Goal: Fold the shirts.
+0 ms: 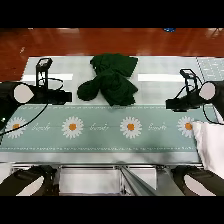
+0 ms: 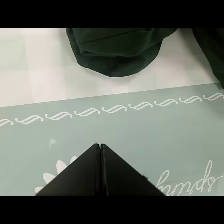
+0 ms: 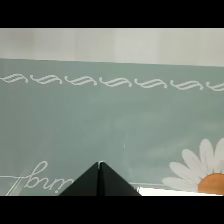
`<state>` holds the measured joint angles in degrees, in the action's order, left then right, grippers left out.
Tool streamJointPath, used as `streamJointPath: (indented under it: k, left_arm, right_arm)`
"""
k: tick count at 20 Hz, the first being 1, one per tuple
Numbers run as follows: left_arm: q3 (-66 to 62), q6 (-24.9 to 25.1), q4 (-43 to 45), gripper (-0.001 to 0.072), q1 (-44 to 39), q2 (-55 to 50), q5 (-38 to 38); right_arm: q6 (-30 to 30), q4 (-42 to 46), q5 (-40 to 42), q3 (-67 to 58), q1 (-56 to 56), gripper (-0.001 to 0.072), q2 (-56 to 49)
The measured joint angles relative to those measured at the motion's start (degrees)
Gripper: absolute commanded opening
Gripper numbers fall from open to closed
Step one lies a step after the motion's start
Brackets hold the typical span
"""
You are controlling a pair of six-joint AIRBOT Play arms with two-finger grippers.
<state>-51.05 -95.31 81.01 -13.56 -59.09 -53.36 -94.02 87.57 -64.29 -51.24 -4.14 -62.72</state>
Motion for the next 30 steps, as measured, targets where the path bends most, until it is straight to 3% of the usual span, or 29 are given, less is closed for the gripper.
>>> streamJointPath:
  k: [15,20,21,22,23,24,30]
  left_arm:
    - [0.00,0.02,0.00,0.0030,0.00,0.00,0.28]
    - [0.00,0.02,0.00,0.0031,-0.04,-0.59,1.46]
    - [0.02,0.02,0.00,0.0046,-0.04,-0.87,1.64]
    - [0.04,0.02,0.00,0.0198,-0.04,-1.20,2.05]
    - [0.02,0.02,0.00,0.0470,-0.04,-1.60,3.10]
    - [-0.22,-0.02,0.00,0.0507,-0.04,-2.05,4.57]
    - [-13.09,2.21,-3.04,0.0505,0.35,-11.13,9.53]
  right_arm:
    - [-0.02,0.00,0.04,0.00,0.00,0.0021,0.00]
    - [-0.04,-0.55,4.15,0.00,0.00,0.0022,0.00]
    - [-0.02,-0.98,4.68,0.00,0.00,0.0089,0.00]
    - [-0.02,-1.42,5.22,0.00,0.00,0.0327,0.00]
    - [-0.02,-1.70,5.64,0.00,0.00,0.0408,0.00]
    - [0.11,-1.84,5.95,0.00,0.00,0.0408,0.00]
    - [0.24,-2.21,5.92,0.00,0.00,0.0407,0.00]
